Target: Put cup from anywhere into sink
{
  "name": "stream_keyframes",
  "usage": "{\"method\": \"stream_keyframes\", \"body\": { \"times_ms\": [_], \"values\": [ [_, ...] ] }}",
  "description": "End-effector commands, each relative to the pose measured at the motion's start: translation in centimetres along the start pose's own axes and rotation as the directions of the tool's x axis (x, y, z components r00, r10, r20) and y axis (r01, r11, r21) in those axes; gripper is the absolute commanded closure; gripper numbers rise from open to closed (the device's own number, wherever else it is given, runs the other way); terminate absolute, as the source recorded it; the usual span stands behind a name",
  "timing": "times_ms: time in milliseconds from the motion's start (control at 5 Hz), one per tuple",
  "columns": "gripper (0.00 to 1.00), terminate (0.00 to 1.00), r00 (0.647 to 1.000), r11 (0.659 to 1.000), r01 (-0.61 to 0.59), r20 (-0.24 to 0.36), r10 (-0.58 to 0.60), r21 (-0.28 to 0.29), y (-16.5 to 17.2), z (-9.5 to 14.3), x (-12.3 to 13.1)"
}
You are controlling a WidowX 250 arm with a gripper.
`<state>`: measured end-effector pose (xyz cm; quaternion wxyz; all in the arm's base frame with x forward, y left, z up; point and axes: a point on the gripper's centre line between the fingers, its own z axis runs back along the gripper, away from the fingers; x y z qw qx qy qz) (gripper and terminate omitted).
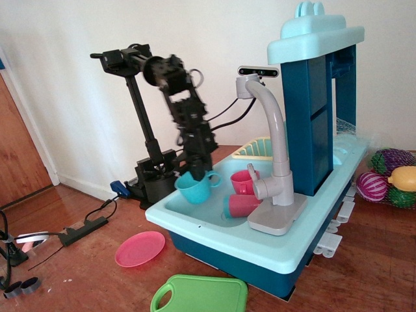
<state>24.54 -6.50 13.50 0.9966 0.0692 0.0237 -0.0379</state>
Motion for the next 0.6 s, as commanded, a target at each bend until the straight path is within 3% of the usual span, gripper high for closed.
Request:
{"method": "stream_keyframes", "body": {
  "times_ms": [0,200,400],
  "values": [
    [1.0,0.0,0.999,0.999,-0.01,0.043,0.012,-0.036,1.5,-0.2,2.0],
    [0.0,0.0,0.999,0.996,0.043,0.012,-0.042,-0.072,0.9,-0.6,2.9],
    [0.0,1.0,0.994,0.994,0.102,0.051,-0.1,-0.047,-0.1,0.6,2.7]
  ]
}}
